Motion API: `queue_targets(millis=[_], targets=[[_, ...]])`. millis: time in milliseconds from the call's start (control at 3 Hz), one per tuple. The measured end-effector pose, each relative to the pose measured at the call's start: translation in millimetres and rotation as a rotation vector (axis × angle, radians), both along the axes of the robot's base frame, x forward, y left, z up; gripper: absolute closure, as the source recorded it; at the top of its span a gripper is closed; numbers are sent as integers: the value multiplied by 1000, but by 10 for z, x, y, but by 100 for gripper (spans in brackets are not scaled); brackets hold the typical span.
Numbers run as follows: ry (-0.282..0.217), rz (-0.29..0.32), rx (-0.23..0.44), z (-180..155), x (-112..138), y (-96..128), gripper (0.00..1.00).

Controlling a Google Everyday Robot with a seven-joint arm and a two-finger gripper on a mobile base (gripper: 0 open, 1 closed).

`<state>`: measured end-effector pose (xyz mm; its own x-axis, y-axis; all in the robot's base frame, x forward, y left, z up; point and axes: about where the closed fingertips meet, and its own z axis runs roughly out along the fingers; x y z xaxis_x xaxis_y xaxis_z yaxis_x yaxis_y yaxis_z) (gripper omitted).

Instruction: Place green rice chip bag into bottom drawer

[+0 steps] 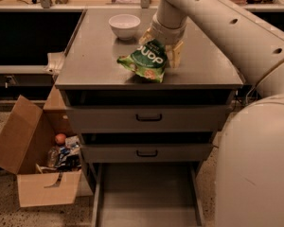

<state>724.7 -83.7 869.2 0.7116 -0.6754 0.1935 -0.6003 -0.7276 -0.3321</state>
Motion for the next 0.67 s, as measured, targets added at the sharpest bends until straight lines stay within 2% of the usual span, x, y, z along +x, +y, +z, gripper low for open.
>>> queue_targets(millis=[333,667], targets=[[21,4,35,-92,68,42,49],[10,-14,59,-21,53,15,74]])
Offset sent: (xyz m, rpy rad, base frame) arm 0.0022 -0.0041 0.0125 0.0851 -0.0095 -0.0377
